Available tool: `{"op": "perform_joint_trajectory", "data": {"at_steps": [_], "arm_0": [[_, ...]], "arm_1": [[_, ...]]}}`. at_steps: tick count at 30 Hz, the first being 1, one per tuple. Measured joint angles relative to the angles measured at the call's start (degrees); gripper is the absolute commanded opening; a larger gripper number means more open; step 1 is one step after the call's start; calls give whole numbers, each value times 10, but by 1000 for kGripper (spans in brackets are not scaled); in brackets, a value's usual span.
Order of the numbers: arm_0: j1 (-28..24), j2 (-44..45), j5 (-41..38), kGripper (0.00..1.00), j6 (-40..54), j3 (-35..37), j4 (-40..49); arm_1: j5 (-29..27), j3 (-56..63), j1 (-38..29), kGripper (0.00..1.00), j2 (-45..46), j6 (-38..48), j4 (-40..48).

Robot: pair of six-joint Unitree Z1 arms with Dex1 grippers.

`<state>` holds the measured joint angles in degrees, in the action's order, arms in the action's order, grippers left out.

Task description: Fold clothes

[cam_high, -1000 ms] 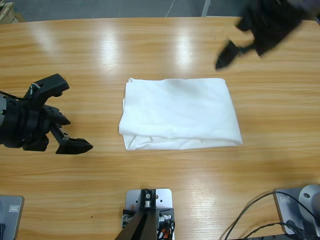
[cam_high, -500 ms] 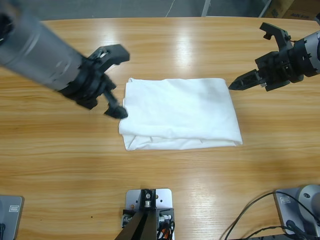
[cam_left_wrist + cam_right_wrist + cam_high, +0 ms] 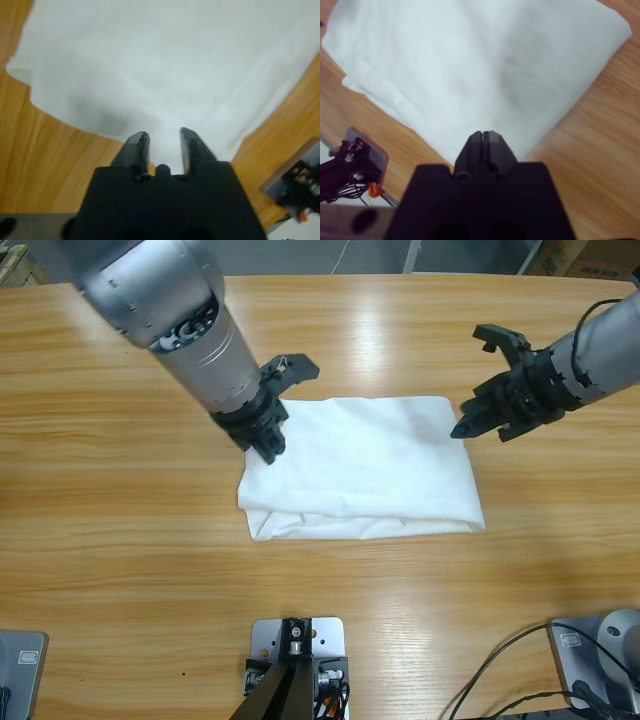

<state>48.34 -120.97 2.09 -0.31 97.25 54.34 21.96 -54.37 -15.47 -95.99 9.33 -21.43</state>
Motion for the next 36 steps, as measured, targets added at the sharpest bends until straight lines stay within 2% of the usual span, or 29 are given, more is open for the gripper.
{"op": "perform_joint_trajectory", "data": {"at_steps": [6, 14, 23, 29, 30, 31, 32, 33, 35, 36], "arm_0": [[-26, -45, 0, 0, -65, 43, 0], [-28, -80, -3, 0, -117, 50, 0], [-29, -101, -20, 0, -167, 47, 0], [-29, -84, -22, 0, -170, 16, 0], [-29, -78, -22, 0, -171, 8, 0], [-29, -72, -22, 38, -172, 3, 1], [-29, -66, -22, 259, -173, -1, 3], [-29, -57, -21, 315, -173, -5, 5], [-29, -36, -21, 319, -174, -8, 7], [-29, -25, -19, 466, -174, -8, 8]], "arm_1": [[0, 17, -34, 0, -45, 0, 40], [-6, 76, -44, 0, -87, 15, 102], [-34, 92, -48, 0, -97, 35, 113], [-35, 93, -40, 14, -94, 10, 146], [-35, 94, -39, 469, -89, 10, 146], [-35, 94, -39, 879, -79, 10, 143], [-35, 93, -38, 959, -67, 11, 135], [-35, 93, -37, 968, -50, 16, 123], [-39, 93, -37, 974, -13, 31, 100], [-44, 92, -37, 981, 7, 40, 85]]}}
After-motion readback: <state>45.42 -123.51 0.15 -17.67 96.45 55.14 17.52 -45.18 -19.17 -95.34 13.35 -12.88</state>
